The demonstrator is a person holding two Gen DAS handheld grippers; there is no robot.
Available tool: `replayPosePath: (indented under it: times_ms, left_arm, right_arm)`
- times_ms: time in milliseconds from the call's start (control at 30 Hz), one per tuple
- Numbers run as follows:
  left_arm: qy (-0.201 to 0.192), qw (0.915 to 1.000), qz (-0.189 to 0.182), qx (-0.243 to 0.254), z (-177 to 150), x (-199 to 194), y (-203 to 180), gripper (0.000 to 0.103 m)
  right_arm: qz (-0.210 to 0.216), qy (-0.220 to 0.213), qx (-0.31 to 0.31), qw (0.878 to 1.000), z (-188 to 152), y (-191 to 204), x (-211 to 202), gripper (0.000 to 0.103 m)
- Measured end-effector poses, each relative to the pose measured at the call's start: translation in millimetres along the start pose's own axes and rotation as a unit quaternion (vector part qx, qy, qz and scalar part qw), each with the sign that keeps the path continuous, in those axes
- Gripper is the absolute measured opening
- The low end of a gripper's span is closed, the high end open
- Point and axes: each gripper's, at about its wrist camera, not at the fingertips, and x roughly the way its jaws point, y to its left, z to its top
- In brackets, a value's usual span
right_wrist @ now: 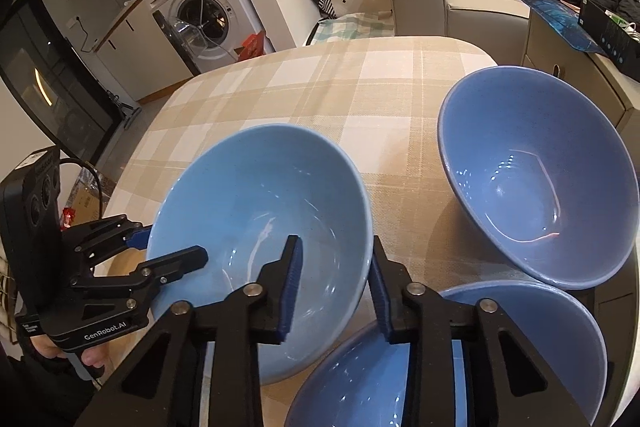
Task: Organize plates and bowls
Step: 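Lift the blue bowl with both grippers and carry it over another blue bowl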
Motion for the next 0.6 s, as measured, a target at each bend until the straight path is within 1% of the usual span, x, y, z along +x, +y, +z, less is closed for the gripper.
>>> replayPosePath:
  times_ms: [100, 267, 467, 600]
  left_arm:
    - [0.005, 1.0000, 0.006, 0.005, 1, 0, -1, 0.032]
    - [0.008, 1.0000, 0.006, -0.001, 0, -1, 1, 0.031]
    - [0.006, 0.9998, 0.017, -0.009, 3, -4, 4, 0.031]
    - [0.002, 0.9998, 0.018, -0.007, 4, -8, 5, 0.031]
  right_arm:
    - [-0.002, 0.003, 0.005, 1.000, 1, -1, 1, 0.028]
    - [-0.003, 0.002, 0.007, 1.000, 2, 0, 0, 0.027]
    - [-0.008, 0.004, 0.005, 1.000, 6, 6, 0, 0.027]
    - [-0.010, 0.002, 0.005, 1.000, 7, 9, -3, 0.027]
